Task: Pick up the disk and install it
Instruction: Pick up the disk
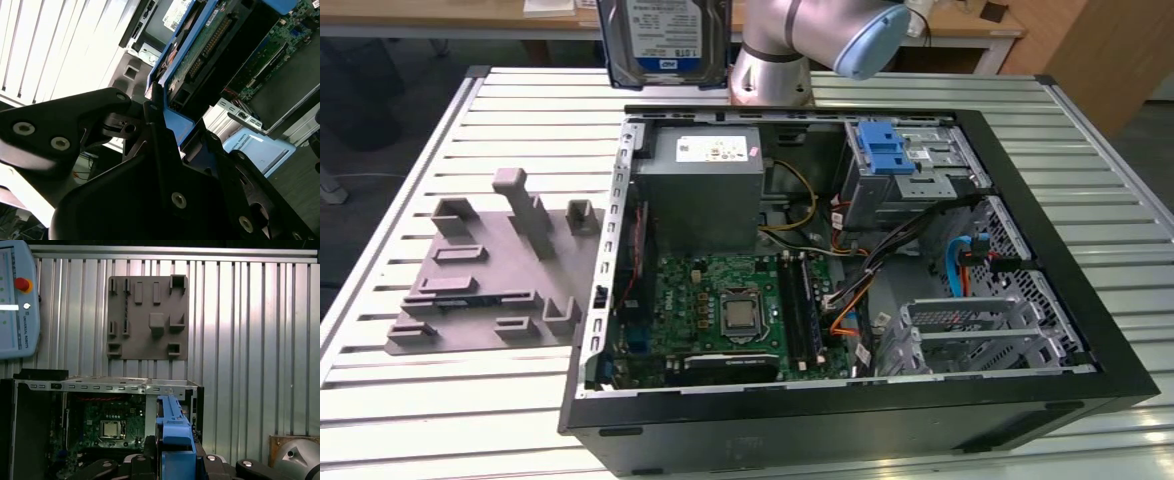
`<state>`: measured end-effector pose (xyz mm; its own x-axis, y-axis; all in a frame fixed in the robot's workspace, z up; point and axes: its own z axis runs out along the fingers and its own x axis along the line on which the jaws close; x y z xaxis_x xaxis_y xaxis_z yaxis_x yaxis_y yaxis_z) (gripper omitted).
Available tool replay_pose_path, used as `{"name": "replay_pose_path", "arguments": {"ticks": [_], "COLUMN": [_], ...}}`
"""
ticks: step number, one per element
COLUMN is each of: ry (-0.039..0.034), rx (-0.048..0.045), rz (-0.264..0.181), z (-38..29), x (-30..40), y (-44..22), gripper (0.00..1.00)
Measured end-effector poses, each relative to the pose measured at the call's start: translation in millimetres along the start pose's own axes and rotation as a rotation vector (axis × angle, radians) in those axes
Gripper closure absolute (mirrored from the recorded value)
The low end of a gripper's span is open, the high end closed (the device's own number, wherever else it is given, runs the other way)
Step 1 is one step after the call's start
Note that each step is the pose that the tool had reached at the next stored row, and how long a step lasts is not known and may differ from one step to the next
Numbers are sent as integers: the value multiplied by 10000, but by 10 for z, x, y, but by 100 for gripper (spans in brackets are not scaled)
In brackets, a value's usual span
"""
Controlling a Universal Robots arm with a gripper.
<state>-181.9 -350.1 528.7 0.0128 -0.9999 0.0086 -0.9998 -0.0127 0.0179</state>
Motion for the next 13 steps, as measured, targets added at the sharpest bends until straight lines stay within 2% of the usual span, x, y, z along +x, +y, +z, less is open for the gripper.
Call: {"name": "replay_pose_path", "arguments": {"ticks": [13], "ry": [0], "rx": [0], "rz": [0], "z": [0], "x": [37], "y": [-23], "gripper": [64]}}
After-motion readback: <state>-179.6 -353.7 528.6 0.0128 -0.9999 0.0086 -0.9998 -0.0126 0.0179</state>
